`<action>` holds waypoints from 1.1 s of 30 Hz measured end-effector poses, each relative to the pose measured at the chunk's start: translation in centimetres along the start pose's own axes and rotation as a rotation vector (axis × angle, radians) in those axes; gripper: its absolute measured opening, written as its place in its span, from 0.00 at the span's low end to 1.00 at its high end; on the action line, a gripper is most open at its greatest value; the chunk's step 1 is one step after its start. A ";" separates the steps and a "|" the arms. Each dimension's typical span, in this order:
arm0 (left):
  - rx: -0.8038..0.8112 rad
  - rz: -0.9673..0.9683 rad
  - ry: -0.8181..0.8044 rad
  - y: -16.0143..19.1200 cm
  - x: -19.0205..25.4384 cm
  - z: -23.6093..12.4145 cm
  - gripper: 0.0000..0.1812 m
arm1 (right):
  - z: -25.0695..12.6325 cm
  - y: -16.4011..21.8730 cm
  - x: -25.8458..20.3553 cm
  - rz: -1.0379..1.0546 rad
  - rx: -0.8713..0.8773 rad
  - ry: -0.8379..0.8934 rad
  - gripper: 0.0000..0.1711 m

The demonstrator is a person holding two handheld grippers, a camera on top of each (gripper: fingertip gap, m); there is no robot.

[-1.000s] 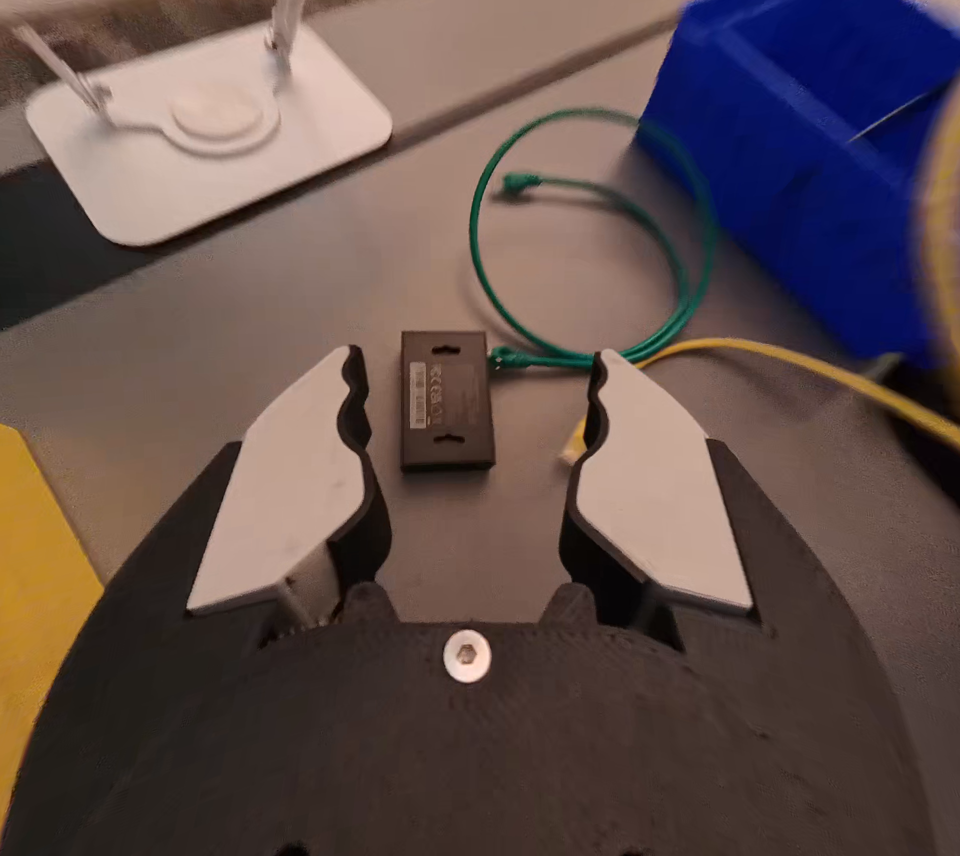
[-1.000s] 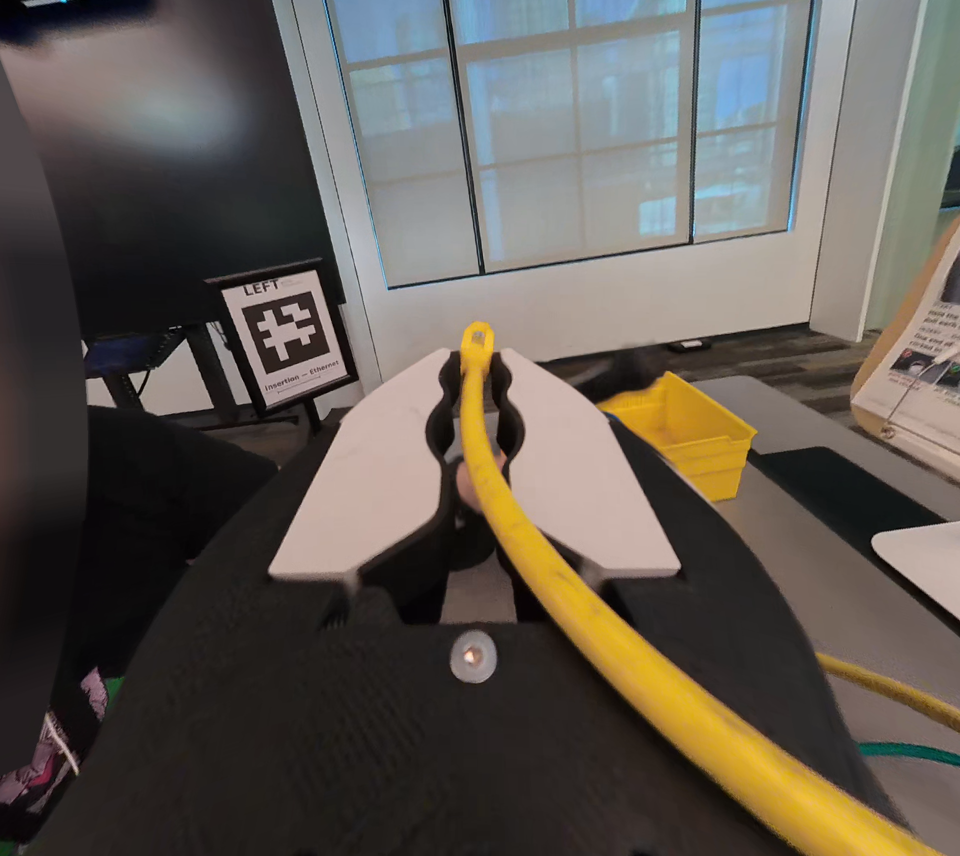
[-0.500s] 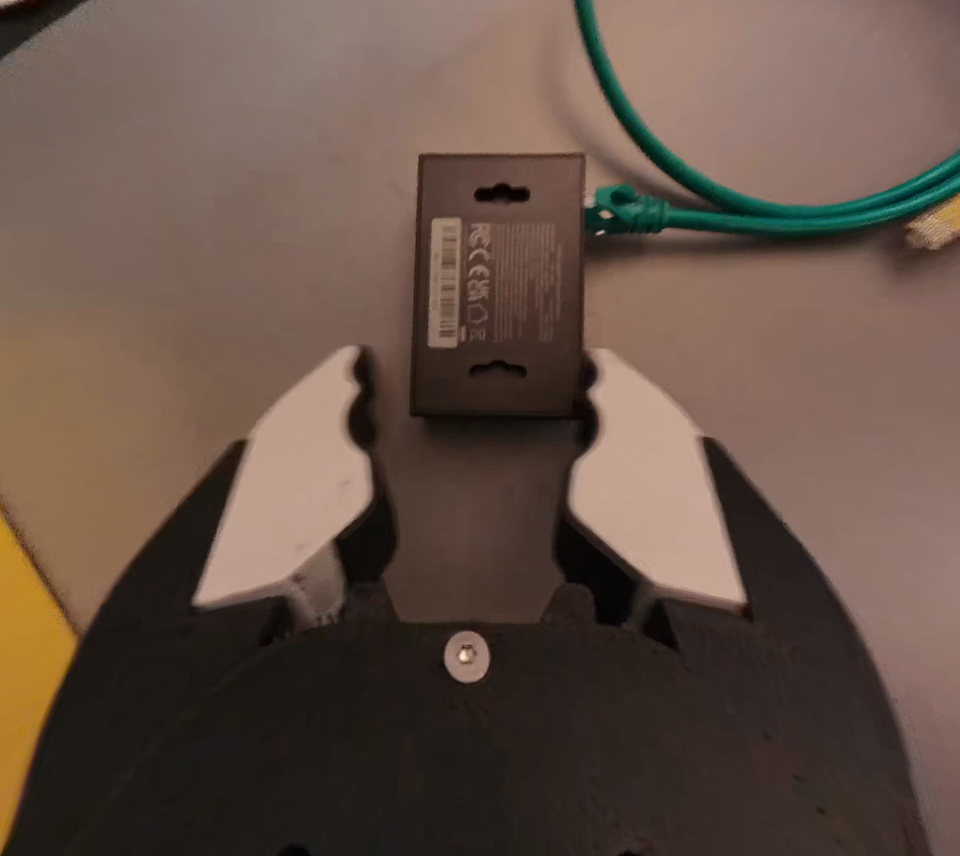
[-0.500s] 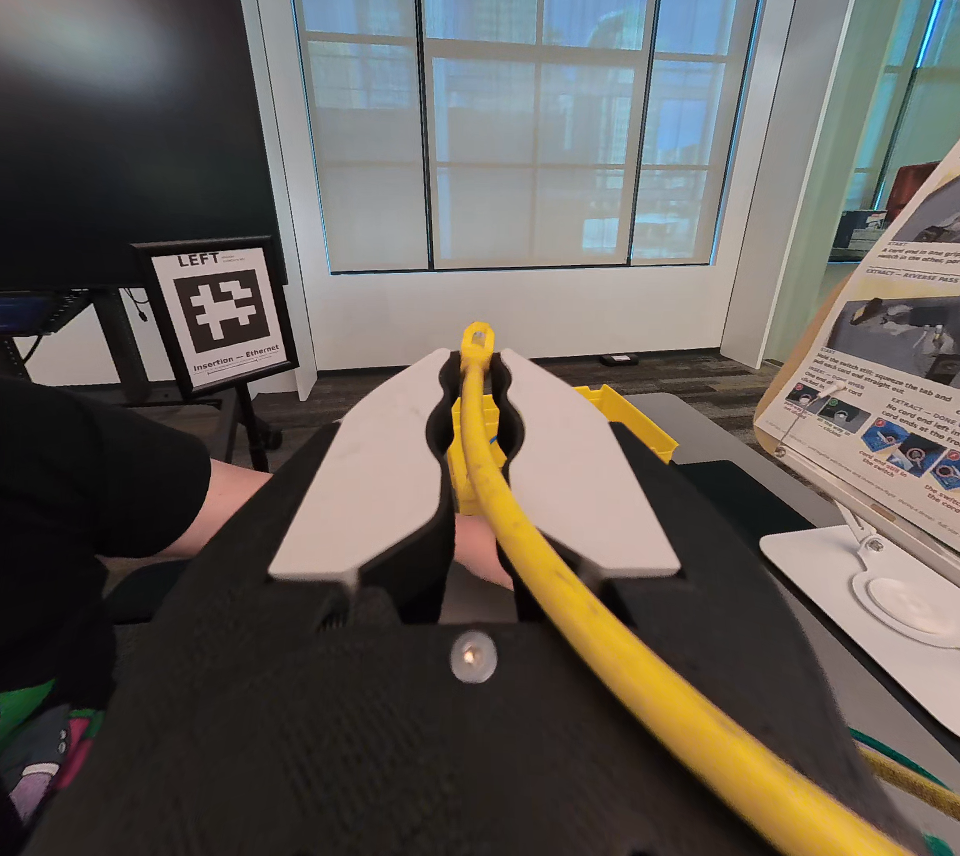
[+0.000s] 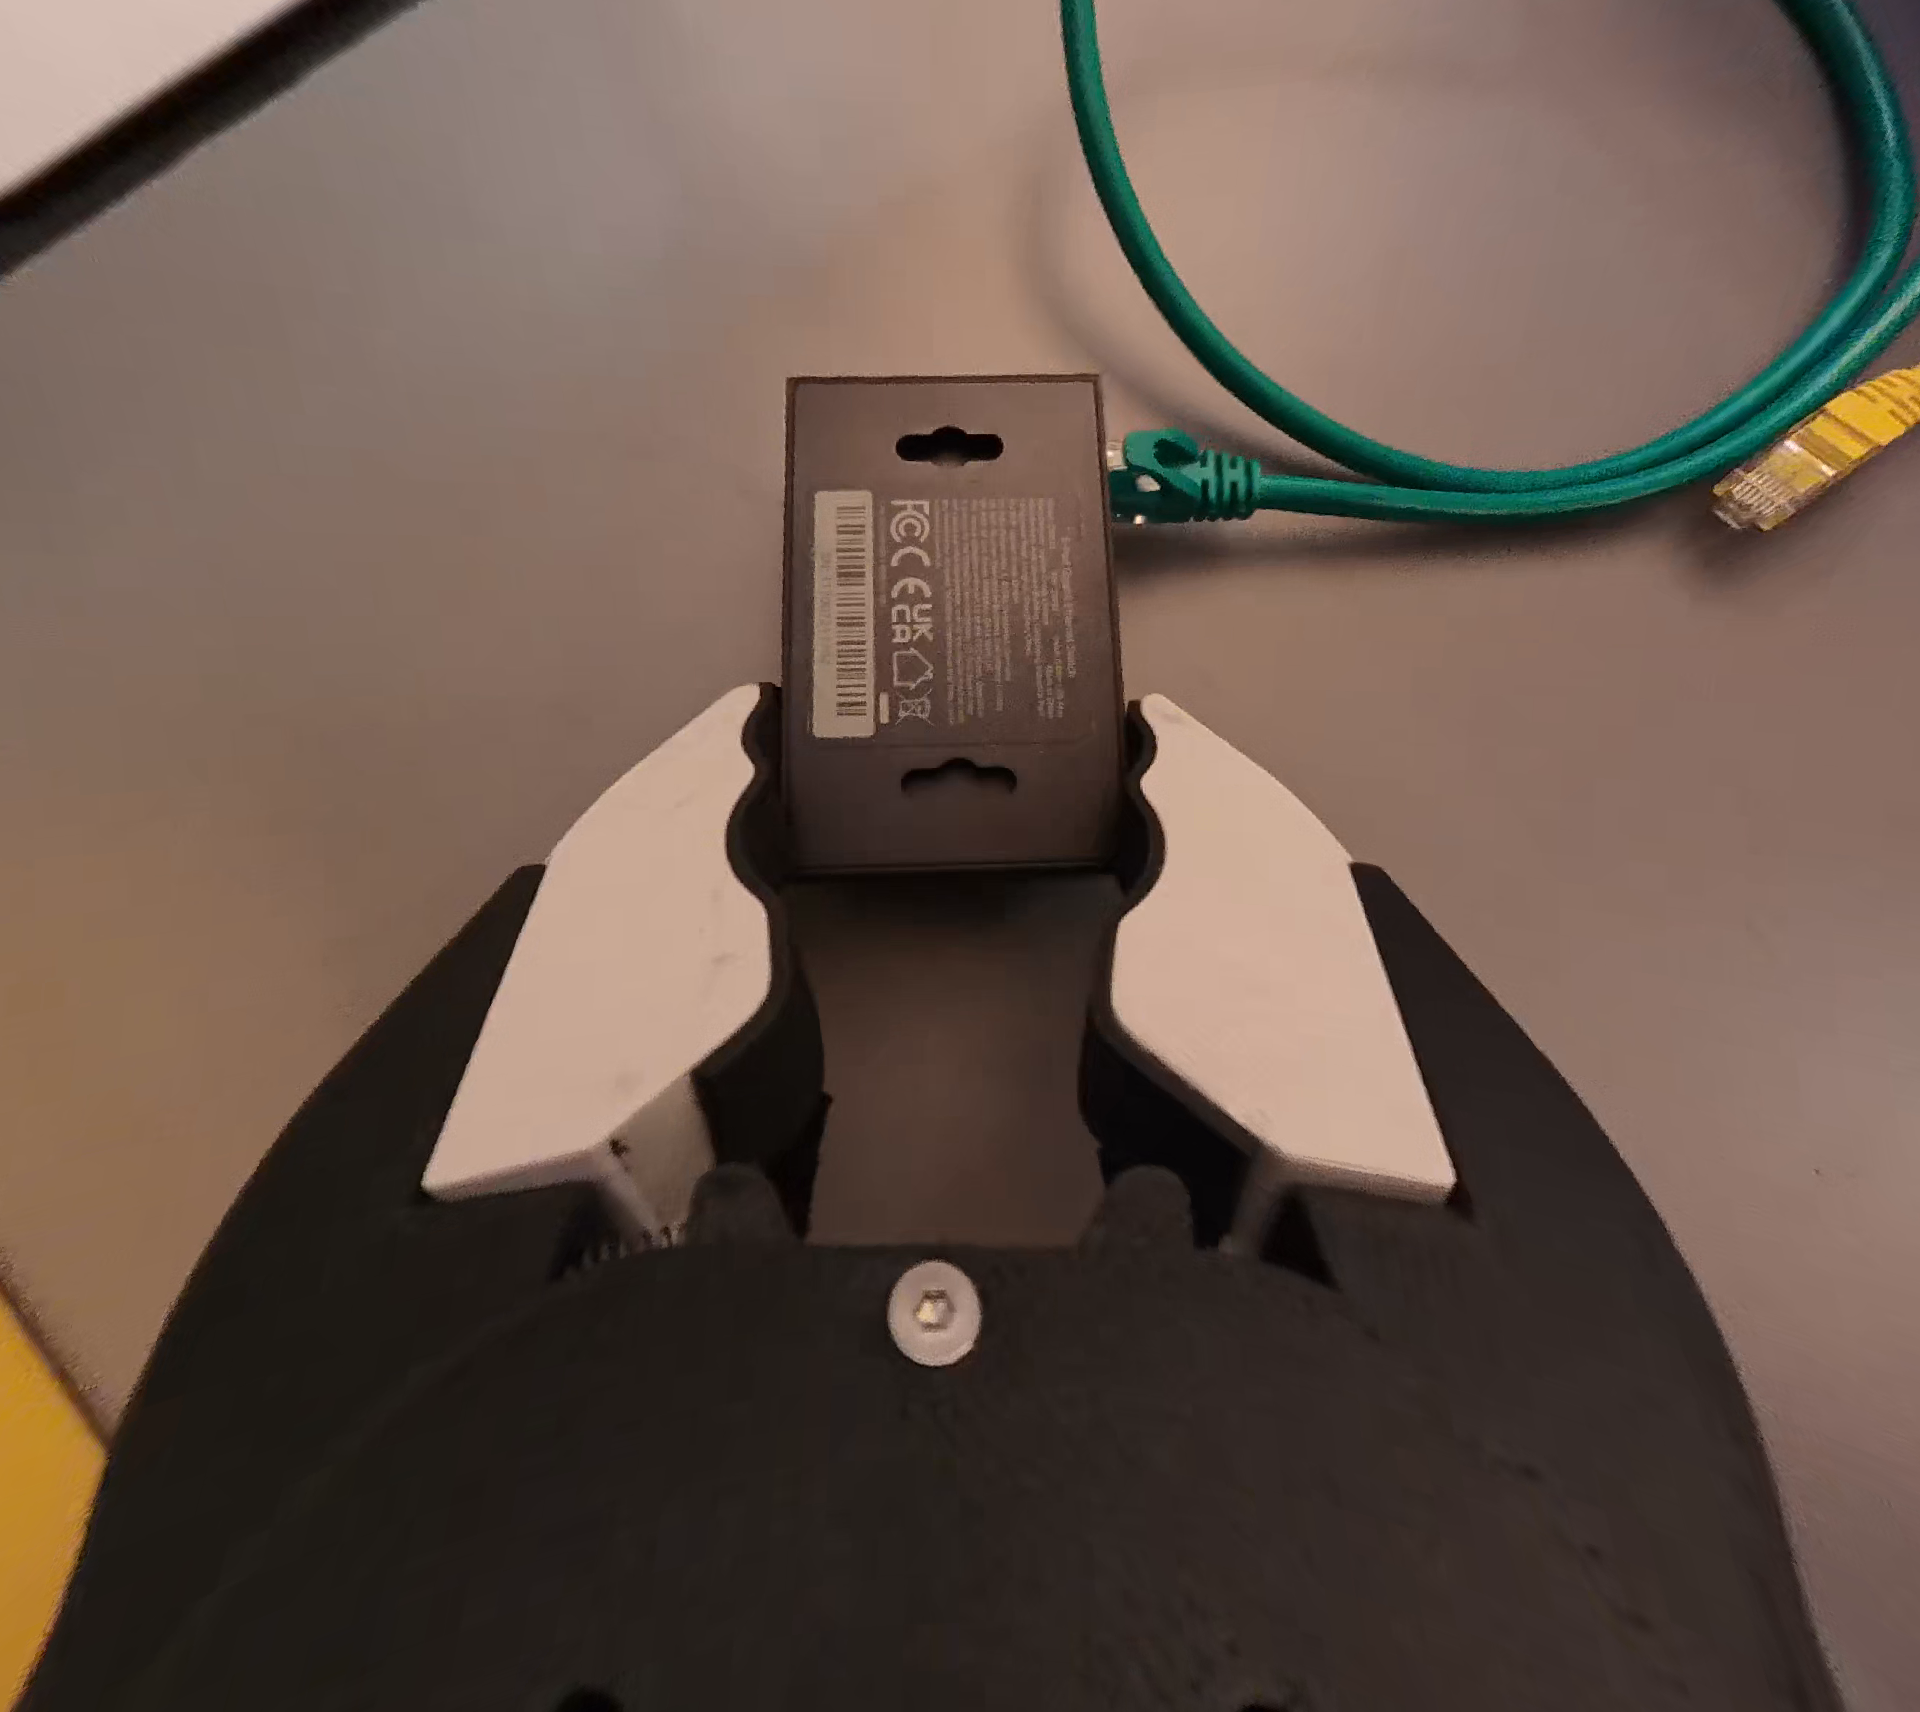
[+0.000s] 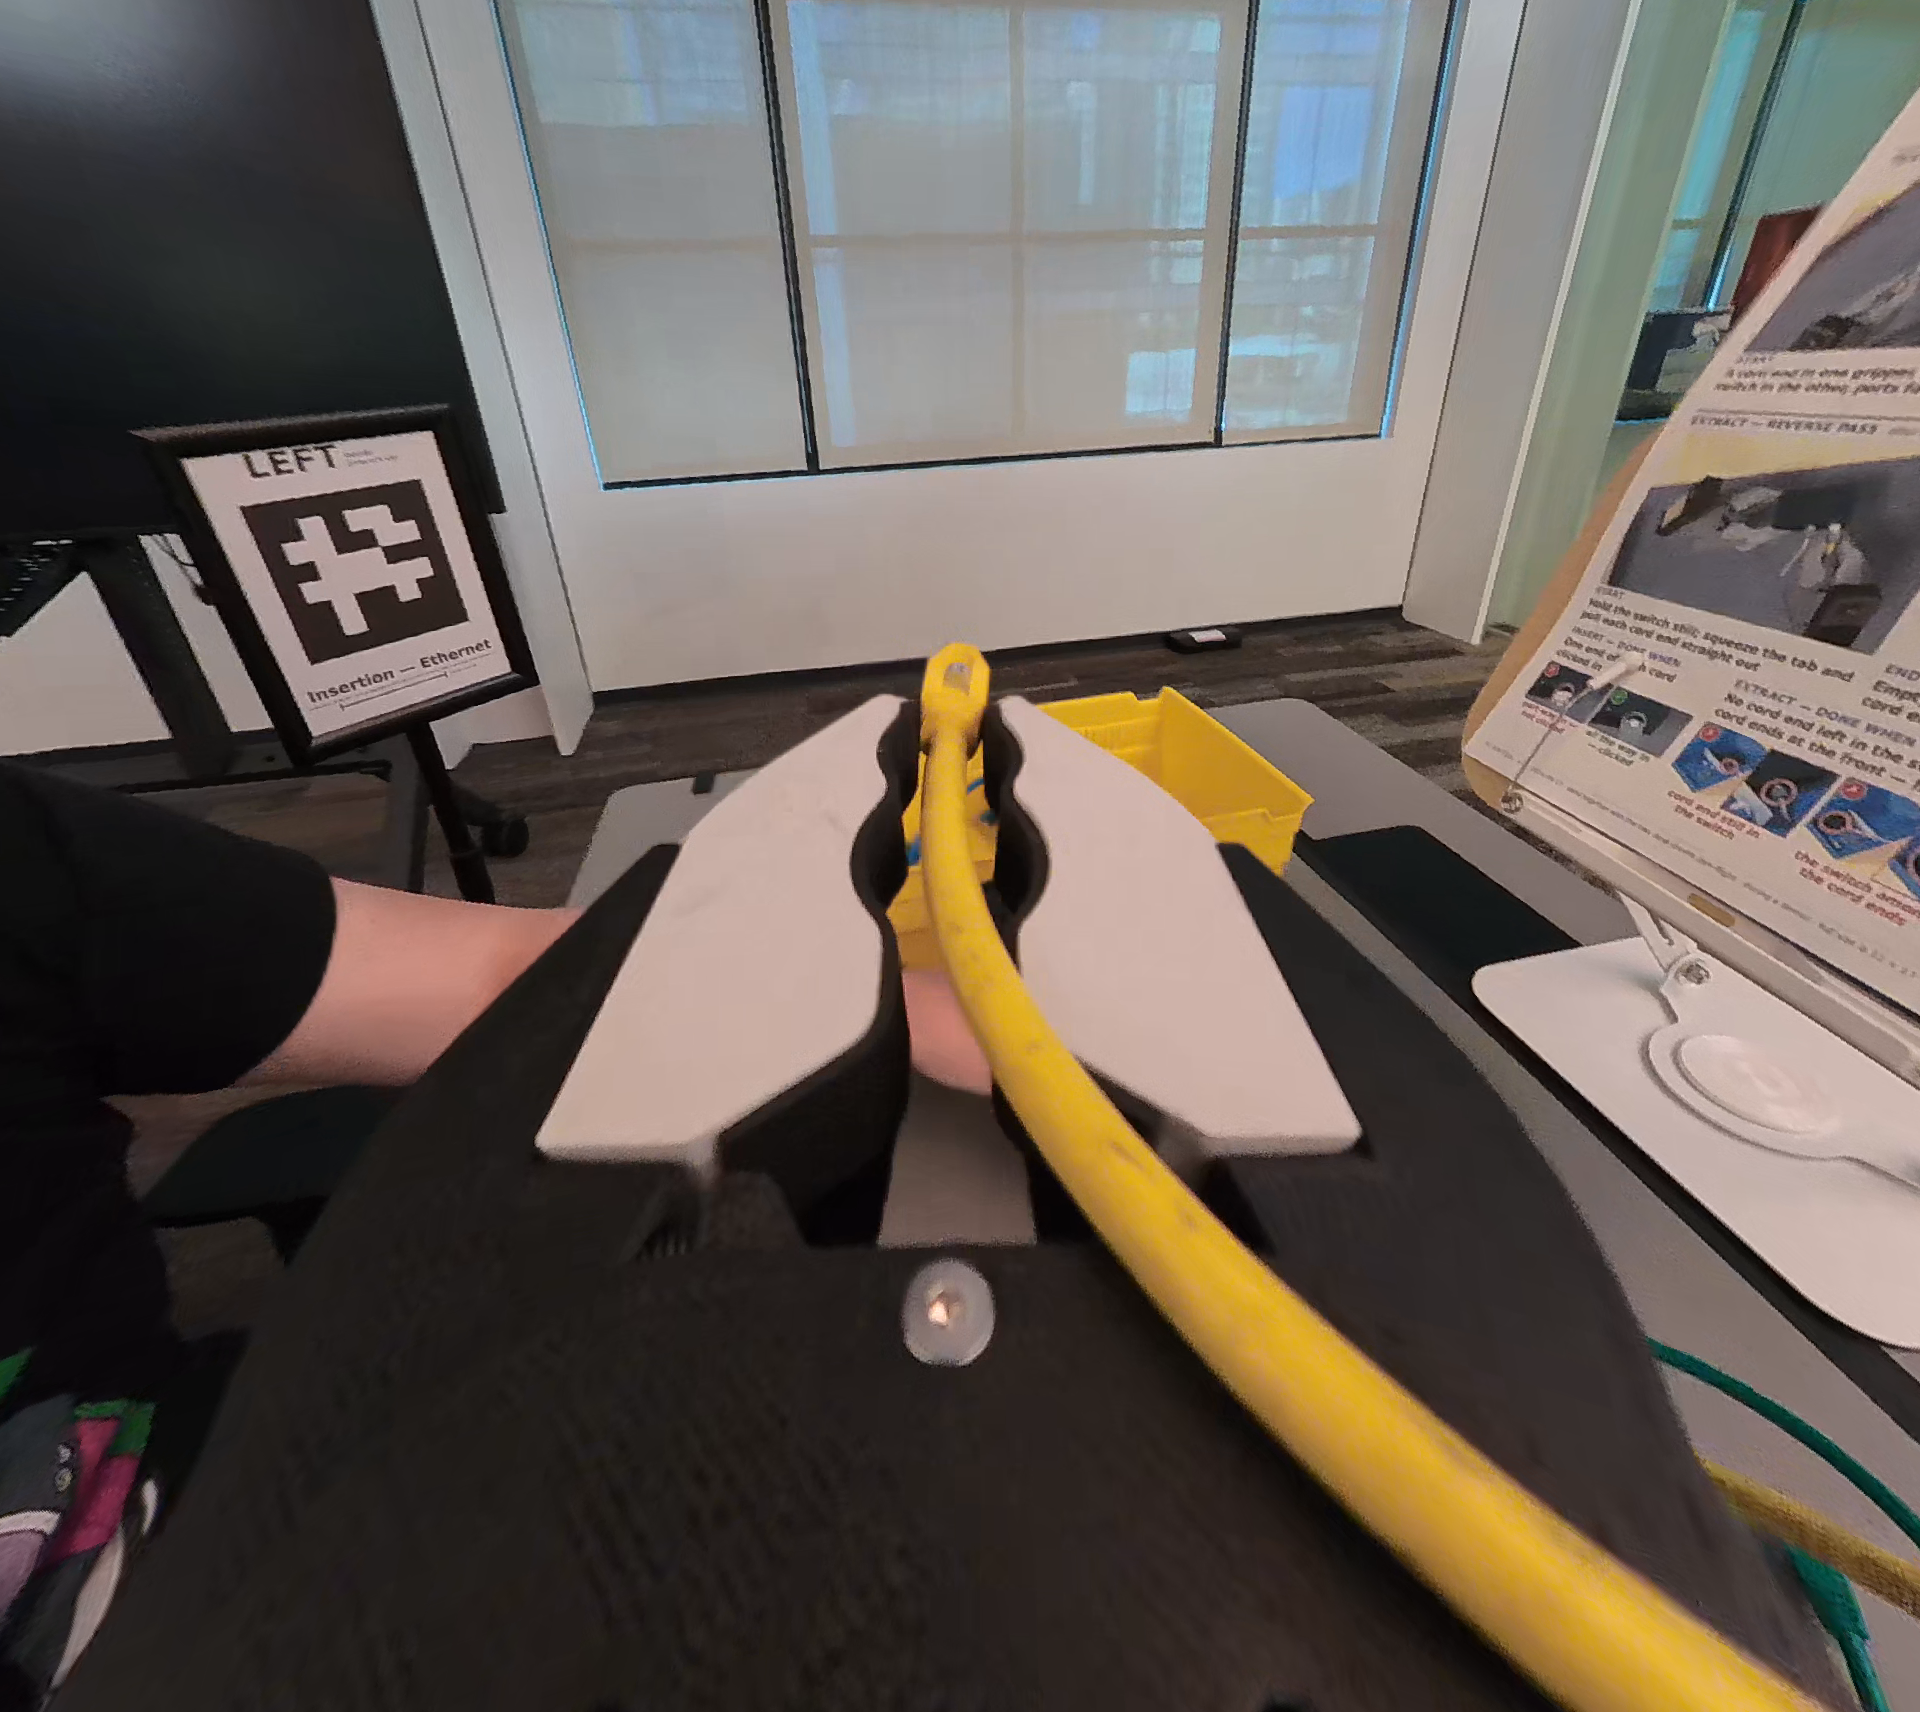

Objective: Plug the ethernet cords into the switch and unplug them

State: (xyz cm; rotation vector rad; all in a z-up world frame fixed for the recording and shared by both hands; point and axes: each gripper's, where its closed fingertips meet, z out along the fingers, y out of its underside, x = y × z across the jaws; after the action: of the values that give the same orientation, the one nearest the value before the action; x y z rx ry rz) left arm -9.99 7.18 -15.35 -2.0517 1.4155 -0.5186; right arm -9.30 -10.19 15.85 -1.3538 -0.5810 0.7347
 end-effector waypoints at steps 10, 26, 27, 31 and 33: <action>0.370 -0.095 0.021 -8.3 -1.9 -9.5 0.33 | 3.4 4.7 2.7 -0.167 -0.085 0.198 0.07; 0.717 -0.228 0.112 -12.1 -3.9 -19.6 0.33 | 7.6 11.3 2.0 -0.631 -0.154 0.446 0.08; 0.724 -0.210 0.132 -12.3 -3.4 -19.8 0.33 | 7.2 11.0 2.8 -0.604 -0.141 0.460 0.08; 0.702 -0.139 0.245 -12.8 0.4 -19.0 0.33 | 4.7 8.0 4.5 -0.659 -0.044 0.530 0.07; 0.680 -0.101 0.270 -12.9 2.1 -18.3 0.33 | 3.9 7.1 4.9 -0.735 -0.041 0.560 0.08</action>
State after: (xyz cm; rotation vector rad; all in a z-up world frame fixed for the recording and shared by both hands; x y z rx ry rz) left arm -11.35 4.15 6.87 -1.5366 1.0674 -1.1731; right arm -9.93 -3.54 9.17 -1.1872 -0.5794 -0.2511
